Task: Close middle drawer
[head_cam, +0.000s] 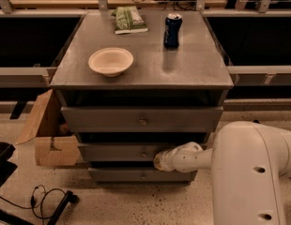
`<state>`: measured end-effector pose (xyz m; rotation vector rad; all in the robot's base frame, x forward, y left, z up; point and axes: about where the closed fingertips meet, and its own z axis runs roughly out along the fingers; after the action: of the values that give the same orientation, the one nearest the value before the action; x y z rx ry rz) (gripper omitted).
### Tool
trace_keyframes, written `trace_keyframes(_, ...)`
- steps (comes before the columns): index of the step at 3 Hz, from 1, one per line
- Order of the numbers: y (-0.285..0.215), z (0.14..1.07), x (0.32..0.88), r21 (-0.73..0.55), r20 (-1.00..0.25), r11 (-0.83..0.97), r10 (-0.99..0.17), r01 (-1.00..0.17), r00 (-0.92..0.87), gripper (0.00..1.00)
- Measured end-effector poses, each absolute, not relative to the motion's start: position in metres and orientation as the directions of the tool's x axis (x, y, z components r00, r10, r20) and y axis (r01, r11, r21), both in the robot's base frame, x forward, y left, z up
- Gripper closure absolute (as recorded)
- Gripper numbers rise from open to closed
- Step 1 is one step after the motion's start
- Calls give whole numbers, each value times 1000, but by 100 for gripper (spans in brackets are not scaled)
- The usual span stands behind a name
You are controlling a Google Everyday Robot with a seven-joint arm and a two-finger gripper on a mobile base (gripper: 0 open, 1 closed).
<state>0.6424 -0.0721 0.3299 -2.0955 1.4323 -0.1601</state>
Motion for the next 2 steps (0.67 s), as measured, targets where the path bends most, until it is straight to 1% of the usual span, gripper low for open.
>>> trace_keyframes(1, -72, 330, 642, -529, -222, -247, -883, -812, 414, 100)
trace_keyframes(2, -80, 331, 616, -496, -216, -269, -883, -826, 417, 100)
